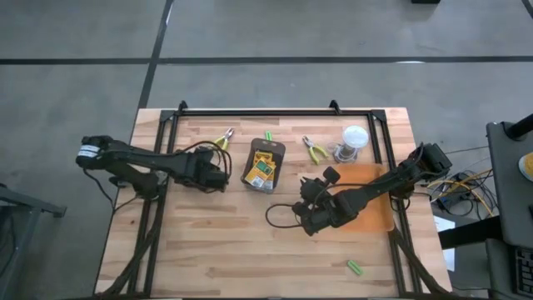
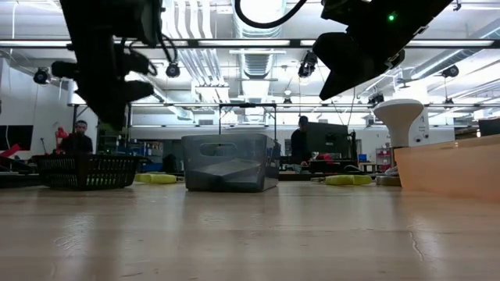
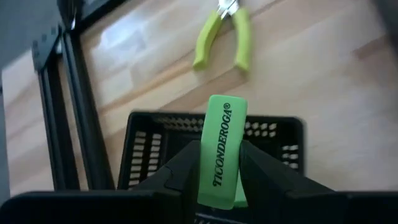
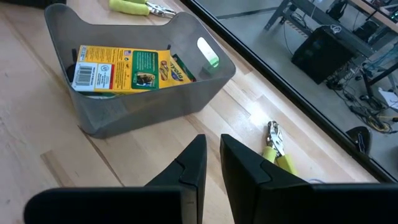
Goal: Pick & Place School Supplies
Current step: Put the middle light green eraser into the black bin
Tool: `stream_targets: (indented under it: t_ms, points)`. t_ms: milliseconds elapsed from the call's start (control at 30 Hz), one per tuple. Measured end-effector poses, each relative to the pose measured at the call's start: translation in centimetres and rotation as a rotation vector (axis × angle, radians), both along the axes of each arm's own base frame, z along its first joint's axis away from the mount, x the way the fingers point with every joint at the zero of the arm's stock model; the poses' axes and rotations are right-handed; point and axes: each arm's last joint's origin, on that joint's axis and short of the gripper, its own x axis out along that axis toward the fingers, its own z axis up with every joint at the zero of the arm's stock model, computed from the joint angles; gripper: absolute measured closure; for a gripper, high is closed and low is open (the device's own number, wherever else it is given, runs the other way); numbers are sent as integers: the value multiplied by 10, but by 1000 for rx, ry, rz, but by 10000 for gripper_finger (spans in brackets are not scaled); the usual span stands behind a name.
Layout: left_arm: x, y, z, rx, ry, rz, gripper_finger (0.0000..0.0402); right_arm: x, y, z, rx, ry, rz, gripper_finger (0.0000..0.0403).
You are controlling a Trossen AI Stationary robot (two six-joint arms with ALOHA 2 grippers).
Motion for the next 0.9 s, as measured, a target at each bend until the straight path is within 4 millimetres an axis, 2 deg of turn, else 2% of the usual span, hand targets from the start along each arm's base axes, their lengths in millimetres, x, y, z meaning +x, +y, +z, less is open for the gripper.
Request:
stream_targets:
  t_ms: [167,567,900]
  points:
    - [-6,4,-15,-45,5,66,293,0,0,0,0,0,0,360]
    - [-11,1,-48,-190,-37,69,293,0,0,0,1,-2,0,360]
    - [-14,0,-61,-251,-59,70,293,0,0,0,1,-2,0,360]
